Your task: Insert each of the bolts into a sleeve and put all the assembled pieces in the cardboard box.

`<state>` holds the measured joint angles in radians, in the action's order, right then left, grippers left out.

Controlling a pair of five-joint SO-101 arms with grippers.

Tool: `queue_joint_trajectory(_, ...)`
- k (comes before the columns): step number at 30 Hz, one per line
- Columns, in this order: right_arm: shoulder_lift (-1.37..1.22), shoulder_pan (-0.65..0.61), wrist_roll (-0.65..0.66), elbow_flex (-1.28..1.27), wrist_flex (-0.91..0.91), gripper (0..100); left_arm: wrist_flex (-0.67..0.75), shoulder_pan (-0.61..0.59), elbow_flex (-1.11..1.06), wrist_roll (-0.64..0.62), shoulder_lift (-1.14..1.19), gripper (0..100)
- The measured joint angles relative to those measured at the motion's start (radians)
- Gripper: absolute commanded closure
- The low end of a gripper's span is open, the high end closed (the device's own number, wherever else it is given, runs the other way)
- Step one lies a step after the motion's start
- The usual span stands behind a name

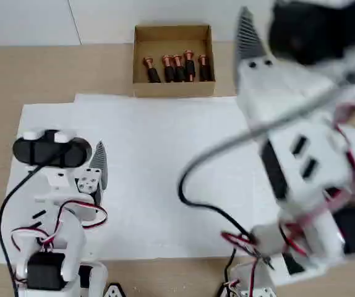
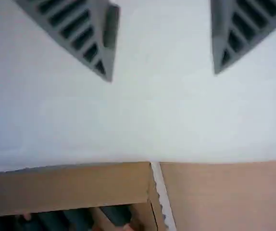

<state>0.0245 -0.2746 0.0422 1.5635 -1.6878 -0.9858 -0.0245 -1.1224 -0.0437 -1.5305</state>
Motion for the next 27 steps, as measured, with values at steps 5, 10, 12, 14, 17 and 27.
queue_joint_trajectory(5,0.256,0.112,0.000,-0.247,0.000,85.8,0.044,0.000,-0.104,0.000,-0.114,87)
queue_joint_trajectory(10,0.486,0.166,0.000,-0.634,0.000,85.8,0.051,0.000,-0.187,0.000,-0.187,87)
queue_joint_trajectory(12,0.565,0.166,0.000,-0.810,0.000,85.8,0.051,0.000,-0.219,0.000,-0.213,87)
queue_joint_trajectory(14,0.634,0.170,0.000,-0.984,0.000,85.8,0.051,0.000,-0.249,0.000,-0.239,87)
queue_joint_trajectory(17,0.724,0.166,0.000,-1.234,0.008,85.8,0.051,-0.002,-0.296,0.000,-0.273,87)
queue_joint_trajectory(27,1.183,0.167,0.000,-2.087,0.382,85.8,0.051,-0.002,-0.373,0.000,-0.275,87)
